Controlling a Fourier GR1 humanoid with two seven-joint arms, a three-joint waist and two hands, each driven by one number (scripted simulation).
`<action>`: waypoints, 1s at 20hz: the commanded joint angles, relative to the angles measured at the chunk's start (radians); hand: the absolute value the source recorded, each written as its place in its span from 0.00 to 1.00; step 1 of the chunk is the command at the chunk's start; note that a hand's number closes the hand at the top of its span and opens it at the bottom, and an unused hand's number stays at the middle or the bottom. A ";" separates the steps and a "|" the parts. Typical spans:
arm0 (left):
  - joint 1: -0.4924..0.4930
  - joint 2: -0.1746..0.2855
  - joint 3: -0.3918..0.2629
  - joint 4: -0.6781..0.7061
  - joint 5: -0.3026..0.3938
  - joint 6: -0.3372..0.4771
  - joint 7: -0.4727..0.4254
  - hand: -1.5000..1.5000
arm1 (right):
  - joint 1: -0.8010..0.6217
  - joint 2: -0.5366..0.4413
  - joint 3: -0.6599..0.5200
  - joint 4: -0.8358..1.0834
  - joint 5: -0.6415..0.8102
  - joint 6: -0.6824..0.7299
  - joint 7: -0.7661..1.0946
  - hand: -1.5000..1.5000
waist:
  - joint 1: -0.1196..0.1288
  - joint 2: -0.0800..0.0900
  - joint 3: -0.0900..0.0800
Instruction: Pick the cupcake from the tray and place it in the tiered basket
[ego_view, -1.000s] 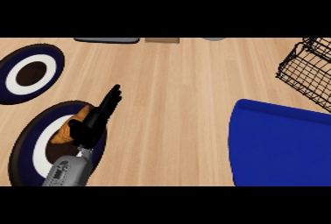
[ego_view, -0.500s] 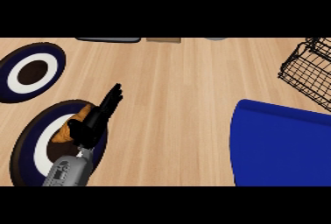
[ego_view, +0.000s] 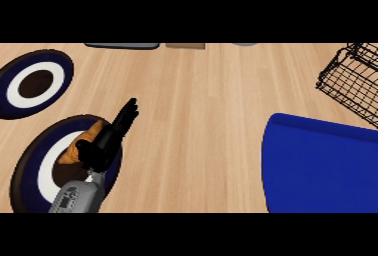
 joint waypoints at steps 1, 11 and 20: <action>0.000 -0.020 -0.003 0.013 -0.005 0.013 -0.009 0.50 | -0.008 -0.006 -0.066 0.048 -0.064 0.035 0.058 0.00 | -0.006 0.002 0.000; -0.016 0.005 0.032 0.025 0.008 0.004 0.000 0.50 | 0.032 -0.087 -0.080 -0.043 -0.047 -0.275 -0.002 0.00 | -0.018 0.004 0.000; 0.037 0.023 0.041 -0.014 0.022 -0.015 -0.009 0.50 | 0.175 -0.249 -0.213 -0.082 -0.135 -0.469 -0.158 0.00 | -0.046 -0.011 0.001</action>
